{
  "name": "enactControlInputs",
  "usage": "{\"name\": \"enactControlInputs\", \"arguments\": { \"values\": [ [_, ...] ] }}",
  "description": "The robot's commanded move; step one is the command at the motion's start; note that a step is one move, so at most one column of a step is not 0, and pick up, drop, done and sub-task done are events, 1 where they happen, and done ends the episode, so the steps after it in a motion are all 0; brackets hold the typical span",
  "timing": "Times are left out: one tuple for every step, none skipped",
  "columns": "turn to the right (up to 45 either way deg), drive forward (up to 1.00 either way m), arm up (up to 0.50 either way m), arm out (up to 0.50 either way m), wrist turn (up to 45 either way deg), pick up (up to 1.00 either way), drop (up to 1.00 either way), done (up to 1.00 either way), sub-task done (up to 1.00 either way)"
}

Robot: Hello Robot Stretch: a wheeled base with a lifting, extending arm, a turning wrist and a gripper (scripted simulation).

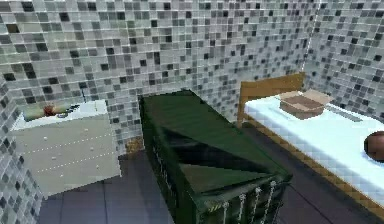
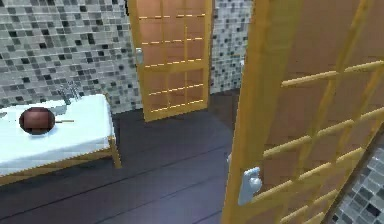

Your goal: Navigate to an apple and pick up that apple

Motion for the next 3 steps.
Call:
{"name": "enactControlInputs", "arguments": {
  "values": [
    [45.0,0.0,0.0,0.0,0.0,0.0,0.0,0.0,0.0],
    [33.0,0.0,0.0,0.0,0.0,0.0,0.0,0.0,0.0],
    [0.0,0.8,0.0,0.0,0.0,0.0,0.0,0.0,0.0]
  ]
}}
